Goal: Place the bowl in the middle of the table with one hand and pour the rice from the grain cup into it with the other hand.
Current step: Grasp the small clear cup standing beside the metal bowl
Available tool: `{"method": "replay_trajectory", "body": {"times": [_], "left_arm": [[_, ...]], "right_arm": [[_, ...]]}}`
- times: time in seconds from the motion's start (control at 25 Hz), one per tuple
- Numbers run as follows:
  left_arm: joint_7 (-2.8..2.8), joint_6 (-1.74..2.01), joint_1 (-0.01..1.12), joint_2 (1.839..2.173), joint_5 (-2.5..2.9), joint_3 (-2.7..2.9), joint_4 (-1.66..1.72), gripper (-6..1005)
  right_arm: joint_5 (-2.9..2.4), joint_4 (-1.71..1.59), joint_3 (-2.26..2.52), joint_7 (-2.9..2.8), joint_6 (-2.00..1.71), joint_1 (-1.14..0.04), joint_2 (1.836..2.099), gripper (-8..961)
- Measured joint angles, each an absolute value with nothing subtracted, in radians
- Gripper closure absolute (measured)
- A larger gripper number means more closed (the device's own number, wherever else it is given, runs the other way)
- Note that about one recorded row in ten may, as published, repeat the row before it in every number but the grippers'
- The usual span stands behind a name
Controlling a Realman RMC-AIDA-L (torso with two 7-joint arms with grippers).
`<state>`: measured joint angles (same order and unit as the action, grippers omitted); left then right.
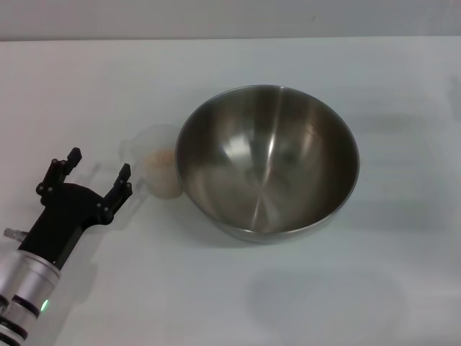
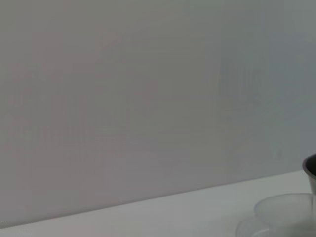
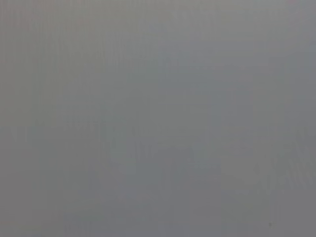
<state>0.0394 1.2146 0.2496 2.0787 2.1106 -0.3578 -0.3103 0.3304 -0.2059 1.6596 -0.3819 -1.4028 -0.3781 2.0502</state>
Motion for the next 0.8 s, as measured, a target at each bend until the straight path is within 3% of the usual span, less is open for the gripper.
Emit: {"method": "replay_trajectory", "body": {"times": [0.8], "left_arm": [[0.041,1.148,0.314,2.077,2.112,-0.406,-0.294,301]], "right_arm": [[0.336,-0.205,1.660,-0.382,-1.413,-0.367,2.056,378]]}}
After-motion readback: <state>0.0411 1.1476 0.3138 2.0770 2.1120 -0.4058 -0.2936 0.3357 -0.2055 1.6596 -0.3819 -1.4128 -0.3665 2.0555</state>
